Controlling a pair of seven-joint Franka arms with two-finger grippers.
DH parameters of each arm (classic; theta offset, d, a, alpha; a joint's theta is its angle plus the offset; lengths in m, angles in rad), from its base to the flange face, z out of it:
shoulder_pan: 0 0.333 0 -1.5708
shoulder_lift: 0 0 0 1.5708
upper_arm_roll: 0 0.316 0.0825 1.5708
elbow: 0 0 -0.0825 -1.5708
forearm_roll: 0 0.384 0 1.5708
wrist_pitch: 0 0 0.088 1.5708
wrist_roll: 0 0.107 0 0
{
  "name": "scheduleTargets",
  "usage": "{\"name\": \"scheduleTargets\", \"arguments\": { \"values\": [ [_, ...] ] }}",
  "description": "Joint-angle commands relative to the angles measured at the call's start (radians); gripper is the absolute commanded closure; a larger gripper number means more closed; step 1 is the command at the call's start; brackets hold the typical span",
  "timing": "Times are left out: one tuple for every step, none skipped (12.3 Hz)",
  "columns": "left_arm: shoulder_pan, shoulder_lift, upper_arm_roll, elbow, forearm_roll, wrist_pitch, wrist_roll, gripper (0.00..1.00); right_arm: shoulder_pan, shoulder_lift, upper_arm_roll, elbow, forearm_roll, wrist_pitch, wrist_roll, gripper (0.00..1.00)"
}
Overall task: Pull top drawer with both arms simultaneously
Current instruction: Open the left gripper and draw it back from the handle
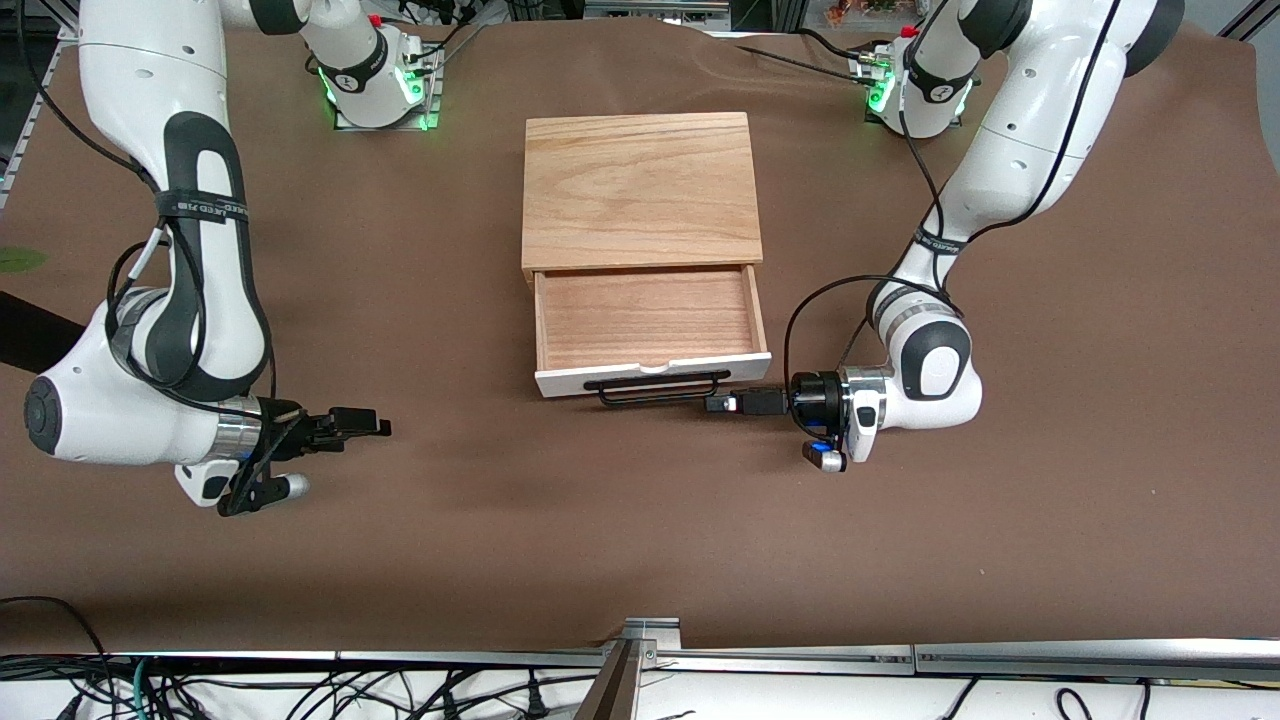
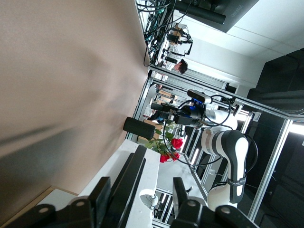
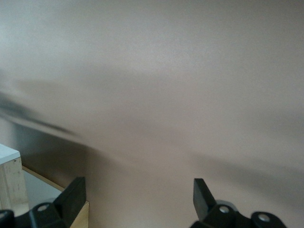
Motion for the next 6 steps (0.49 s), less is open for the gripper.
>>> {"name": "scheduleTargets", "arguments": {
  "values": [
    [0.026, -0.055, 0.017, -0.001, -0.028, -0.036, -0.032, 0.0, 0.001, -0.014, 0.006, -0.008, -0.064, 0.004, 0.069, 0.0],
    [0.026, -0.055, 0.058, 0.001, -0.007, -0.037, -0.023, 0.0, 0.001, -0.014, 0.01, -0.008, -0.075, 0.007, 0.09, 0.0],
    [0.029, -0.057, 0.072, -0.001, 0.051, -0.037, 0.009, 0.0, 0.001, -0.014, 0.012, -0.008, -0.075, 0.008, 0.094, 0.0],
    [0.03, -0.055, 0.095, -0.002, 0.097, -0.037, 0.057, 0.0, 0.001, -0.014, 0.012, -0.008, -0.077, 0.013, 0.094, 0.0],
    [0.033, -0.055, 0.104, -0.008, 0.105, -0.039, 0.065, 0.0, 0.001, -0.014, 0.012, -0.008, -0.077, 0.013, 0.092, 0.0],
    [0.036, -0.058, 0.115, -0.011, 0.116, -0.042, 0.065, 0.0, 0.001, -0.017, 0.012, -0.008, -0.078, 0.013, 0.092, 0.0]
  ]
}}
